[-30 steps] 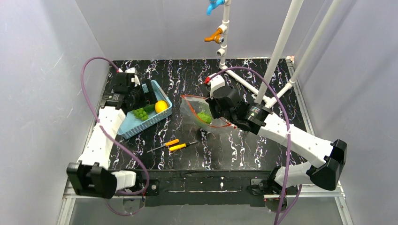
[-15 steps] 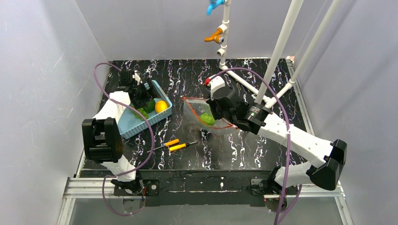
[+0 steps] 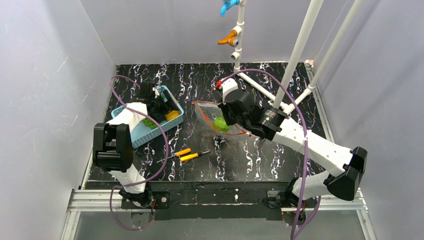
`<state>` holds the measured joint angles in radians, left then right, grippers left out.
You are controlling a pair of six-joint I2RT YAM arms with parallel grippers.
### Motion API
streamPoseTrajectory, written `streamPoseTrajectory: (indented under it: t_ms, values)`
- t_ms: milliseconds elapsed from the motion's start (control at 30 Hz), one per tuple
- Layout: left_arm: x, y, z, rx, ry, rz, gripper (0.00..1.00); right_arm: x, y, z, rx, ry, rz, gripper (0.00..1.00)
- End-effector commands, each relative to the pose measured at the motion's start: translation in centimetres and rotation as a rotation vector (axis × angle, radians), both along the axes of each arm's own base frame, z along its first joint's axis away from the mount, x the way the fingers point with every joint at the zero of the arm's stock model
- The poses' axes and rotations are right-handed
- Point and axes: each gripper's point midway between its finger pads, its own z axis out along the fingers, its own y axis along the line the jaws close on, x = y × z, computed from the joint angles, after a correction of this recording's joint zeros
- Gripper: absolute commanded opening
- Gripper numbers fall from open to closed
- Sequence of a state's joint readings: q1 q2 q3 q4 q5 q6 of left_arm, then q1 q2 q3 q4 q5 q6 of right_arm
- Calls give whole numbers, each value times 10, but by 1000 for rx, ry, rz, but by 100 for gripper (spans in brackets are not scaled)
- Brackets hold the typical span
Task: Place the food in the zip-top bag and seal the zipper
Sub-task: Pick up the fake fruit from the bin.
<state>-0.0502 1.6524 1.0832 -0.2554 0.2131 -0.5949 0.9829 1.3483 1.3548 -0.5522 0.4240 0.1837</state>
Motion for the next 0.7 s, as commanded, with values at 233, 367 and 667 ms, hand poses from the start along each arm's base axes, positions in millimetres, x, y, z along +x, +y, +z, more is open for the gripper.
streamPoseTrajectory:
  t_ms: [233,367,667]
  values:
    - [1,1,-19,29,60,55,81,5,9,21,38,-27,2,1]
    - [2,3,-23,42,71,51,74,6,9,24,39,-30,-1,1]
    - [3,7,-17,78,49,31,52,3,7,22,42,-22,-1,1]
